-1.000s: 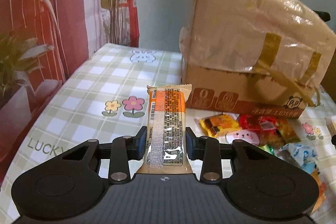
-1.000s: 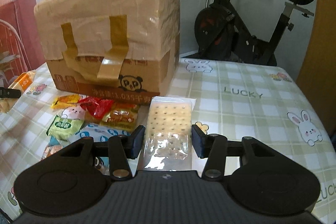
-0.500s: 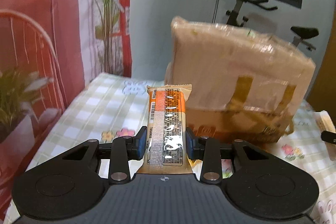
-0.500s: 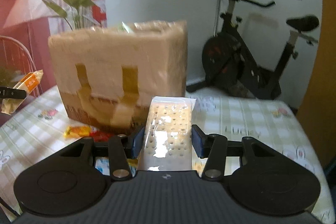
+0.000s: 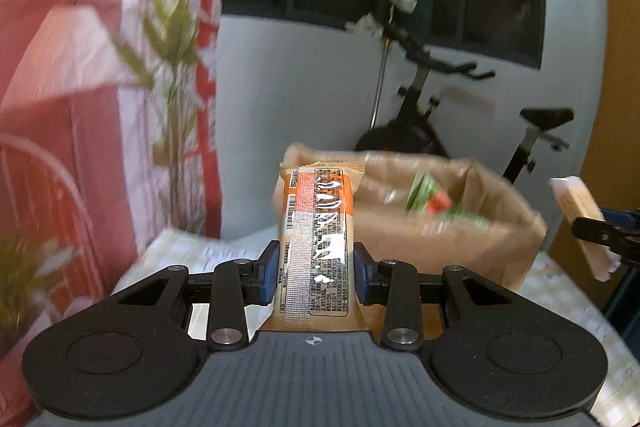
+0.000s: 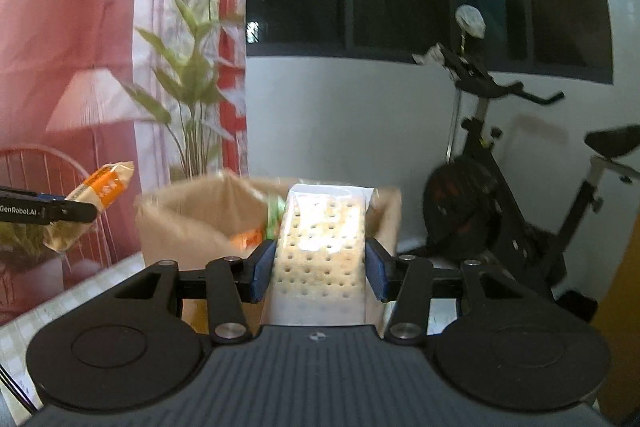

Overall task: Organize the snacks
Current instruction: 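Carry the cracker packet with the right tool while the left tool carries the bar to the box, then open both tools over the box to drop the packet and bar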

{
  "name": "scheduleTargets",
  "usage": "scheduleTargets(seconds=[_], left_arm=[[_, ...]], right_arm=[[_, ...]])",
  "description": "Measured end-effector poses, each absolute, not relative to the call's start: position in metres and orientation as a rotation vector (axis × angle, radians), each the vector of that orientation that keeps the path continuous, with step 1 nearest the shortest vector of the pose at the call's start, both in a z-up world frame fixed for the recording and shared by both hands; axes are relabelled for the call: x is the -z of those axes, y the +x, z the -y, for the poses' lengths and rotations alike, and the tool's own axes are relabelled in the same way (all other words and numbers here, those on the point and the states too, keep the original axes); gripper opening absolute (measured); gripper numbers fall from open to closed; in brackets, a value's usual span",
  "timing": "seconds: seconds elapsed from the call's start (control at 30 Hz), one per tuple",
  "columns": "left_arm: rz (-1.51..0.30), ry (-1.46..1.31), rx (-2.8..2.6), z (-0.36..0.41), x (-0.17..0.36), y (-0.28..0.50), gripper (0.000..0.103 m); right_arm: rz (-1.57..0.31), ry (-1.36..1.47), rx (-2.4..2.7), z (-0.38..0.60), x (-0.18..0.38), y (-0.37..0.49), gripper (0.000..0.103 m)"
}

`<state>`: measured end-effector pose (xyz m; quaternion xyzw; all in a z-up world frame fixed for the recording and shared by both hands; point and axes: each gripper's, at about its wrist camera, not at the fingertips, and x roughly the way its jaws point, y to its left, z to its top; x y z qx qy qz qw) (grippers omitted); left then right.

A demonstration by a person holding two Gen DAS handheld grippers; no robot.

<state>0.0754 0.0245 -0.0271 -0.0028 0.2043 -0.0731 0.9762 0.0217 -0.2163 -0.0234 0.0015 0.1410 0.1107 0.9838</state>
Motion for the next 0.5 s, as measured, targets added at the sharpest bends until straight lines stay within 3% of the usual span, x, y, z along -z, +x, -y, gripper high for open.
scheduleTargets(seconds=[0.23, 0.5], left_arm=[[-0.369, -0.016, 0.173, -0.001, -0.004, 0.136, 0.039], [-0.435, 0.001, 0.161, 0.02, 0.009, 0.203, 0.039]], right_arm=[[-0.317, -0.037, -0.251, 0.206, 0.008, 0.113, 0.05], [-0.443, -0.044, -0.195, 0.21, 0.028, 0.183, 0.05]])
